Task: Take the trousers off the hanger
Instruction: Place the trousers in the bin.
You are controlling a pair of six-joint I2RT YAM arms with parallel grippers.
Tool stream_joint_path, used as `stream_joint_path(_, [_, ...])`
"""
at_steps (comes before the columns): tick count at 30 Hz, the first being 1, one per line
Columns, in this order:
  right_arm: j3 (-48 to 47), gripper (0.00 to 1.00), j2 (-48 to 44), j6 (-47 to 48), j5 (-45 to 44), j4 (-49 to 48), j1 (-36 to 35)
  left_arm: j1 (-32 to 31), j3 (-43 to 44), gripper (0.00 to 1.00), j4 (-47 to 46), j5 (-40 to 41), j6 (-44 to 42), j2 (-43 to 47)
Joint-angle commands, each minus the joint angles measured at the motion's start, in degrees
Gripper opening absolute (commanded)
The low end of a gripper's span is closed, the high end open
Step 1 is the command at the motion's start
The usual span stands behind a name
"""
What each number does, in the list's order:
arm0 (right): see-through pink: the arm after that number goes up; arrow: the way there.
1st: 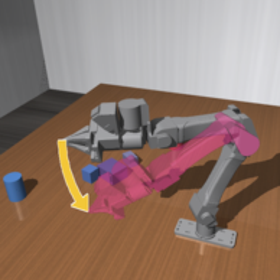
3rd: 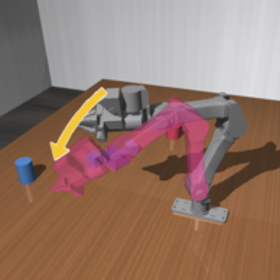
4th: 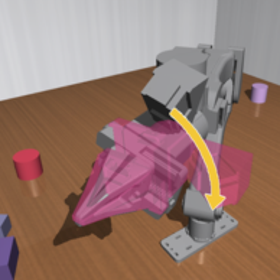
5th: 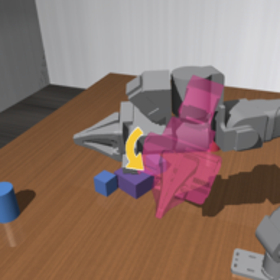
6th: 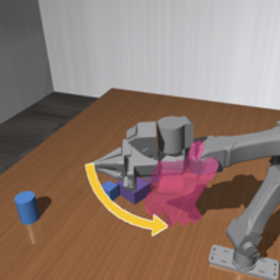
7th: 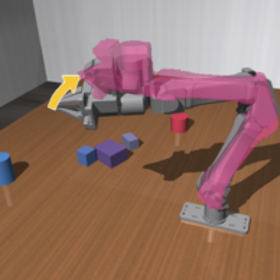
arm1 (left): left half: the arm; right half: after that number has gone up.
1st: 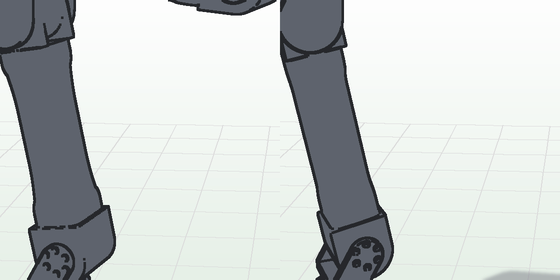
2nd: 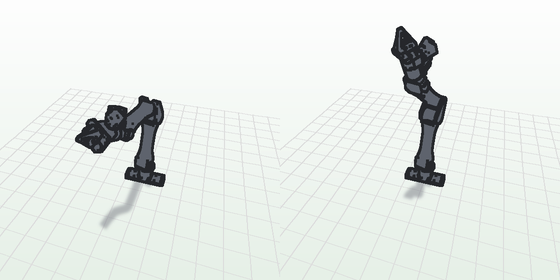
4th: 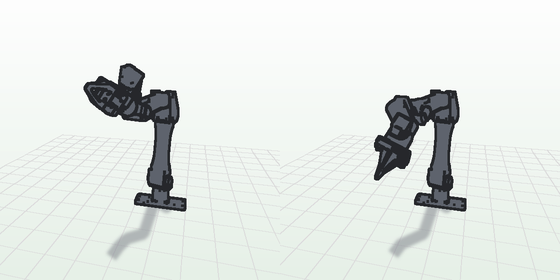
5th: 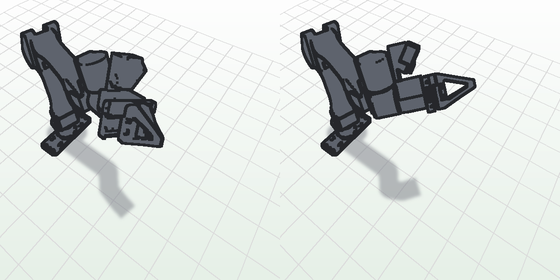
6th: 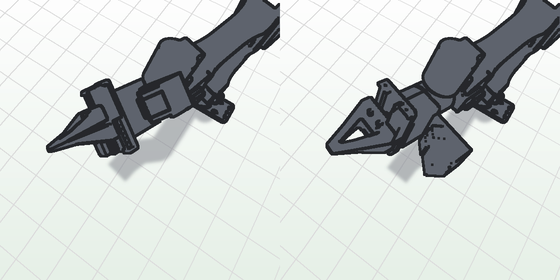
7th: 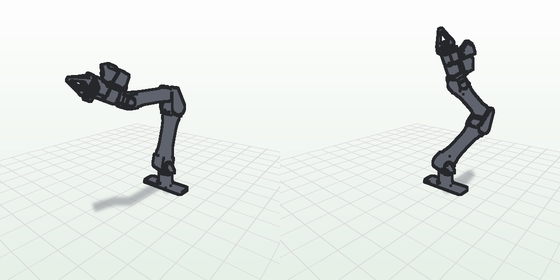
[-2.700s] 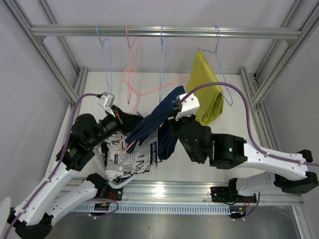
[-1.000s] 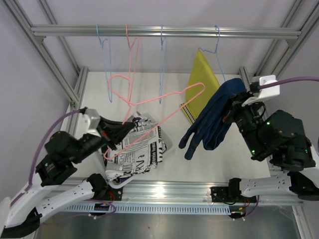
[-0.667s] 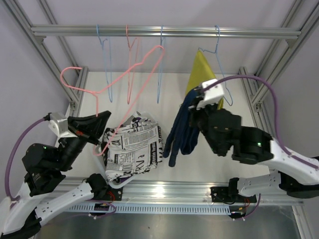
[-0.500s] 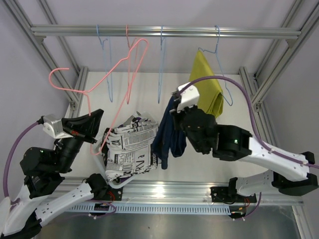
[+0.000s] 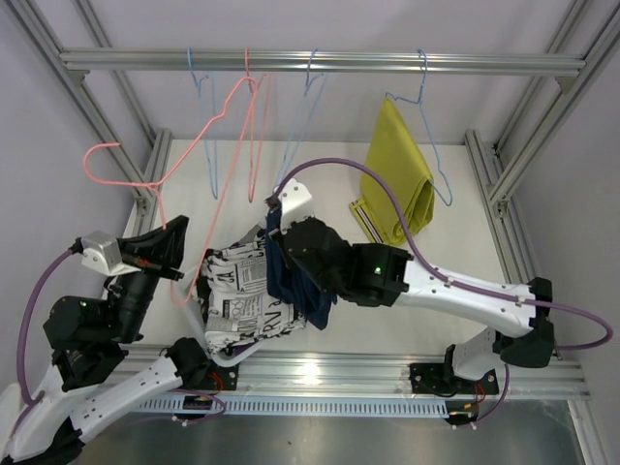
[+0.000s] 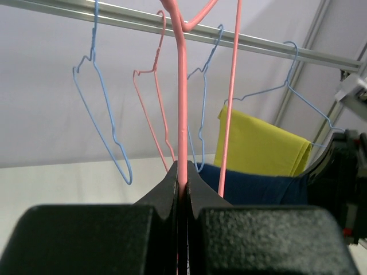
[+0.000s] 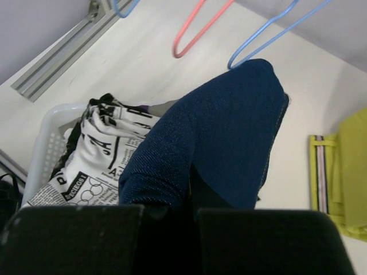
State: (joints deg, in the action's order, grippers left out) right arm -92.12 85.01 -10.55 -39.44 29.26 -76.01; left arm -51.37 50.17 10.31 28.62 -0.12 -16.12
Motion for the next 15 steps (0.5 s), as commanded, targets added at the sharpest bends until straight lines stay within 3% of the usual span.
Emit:
stream_joint_path(1, [-4.5,0.0,3.1,-1.9,3.9,-4.0,-0.6,0.0,-0.6,0.0,-4.0,3.2,-1.6,1.8])
stream_joint_path(6, [-7.0,0.0,7.4,-2.1,6.4,-5.1,-2.0,0.4,-2.4,0.0,-5.8,9.1,-1.9,5.0])
stream_joint_path(15, [-12.5,0.0,16.2,-2.0,10.3,-5.5,-5.4,0.5,-3.3,0.0,-6.9,11.2,-1.8,6.6])
